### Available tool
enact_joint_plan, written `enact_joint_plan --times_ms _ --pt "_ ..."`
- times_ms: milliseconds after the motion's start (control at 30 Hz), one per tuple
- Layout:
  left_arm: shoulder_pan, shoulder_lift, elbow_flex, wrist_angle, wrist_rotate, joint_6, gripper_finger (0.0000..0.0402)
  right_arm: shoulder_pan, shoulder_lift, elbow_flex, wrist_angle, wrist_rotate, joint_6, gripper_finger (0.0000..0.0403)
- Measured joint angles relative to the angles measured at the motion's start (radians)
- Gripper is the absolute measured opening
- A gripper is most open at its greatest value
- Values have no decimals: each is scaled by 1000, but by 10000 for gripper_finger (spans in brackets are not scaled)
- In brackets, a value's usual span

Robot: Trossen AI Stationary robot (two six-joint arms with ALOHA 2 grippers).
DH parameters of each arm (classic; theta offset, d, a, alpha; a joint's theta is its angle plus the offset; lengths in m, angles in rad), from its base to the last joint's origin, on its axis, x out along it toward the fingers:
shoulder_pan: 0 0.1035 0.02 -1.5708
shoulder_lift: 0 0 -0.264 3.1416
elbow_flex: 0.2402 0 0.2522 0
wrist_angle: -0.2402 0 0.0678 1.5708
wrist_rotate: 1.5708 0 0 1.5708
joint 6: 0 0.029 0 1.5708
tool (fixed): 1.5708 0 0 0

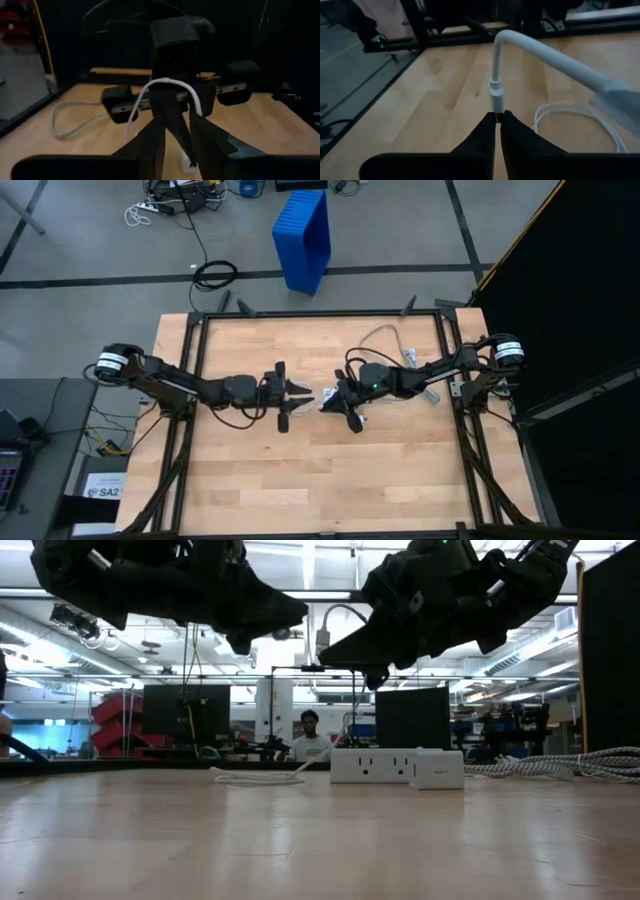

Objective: Insert USB
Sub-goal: Insert the white charger cable into the white charger adapter

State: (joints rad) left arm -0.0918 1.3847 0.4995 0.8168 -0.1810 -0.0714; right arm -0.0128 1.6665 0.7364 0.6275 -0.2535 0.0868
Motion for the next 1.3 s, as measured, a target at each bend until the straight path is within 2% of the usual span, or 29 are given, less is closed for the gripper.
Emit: enact_joint_plan --times_ms 100,267,500,800,1067,1300 --pt "9 0 3 -47 17 -17 73 0 0 0 -2 28 0 0" --pt "15 1 67 -214 43 -35 78 -5 0 0 -11 52 0 0" --pt "15 15 145 -323 44 -14 109 -10 0 0 -24 71 0 0" --pt "15 17 148 -334 37 -32 145 -10 0 0 -34 75 0 0" --pt "15 116 148 -231 37 -58 148 -10 0 0 -33 77 -1 0" --pt "15 128 148 -181 36 -60 148 -10 0 0 -44 77 -1 0"
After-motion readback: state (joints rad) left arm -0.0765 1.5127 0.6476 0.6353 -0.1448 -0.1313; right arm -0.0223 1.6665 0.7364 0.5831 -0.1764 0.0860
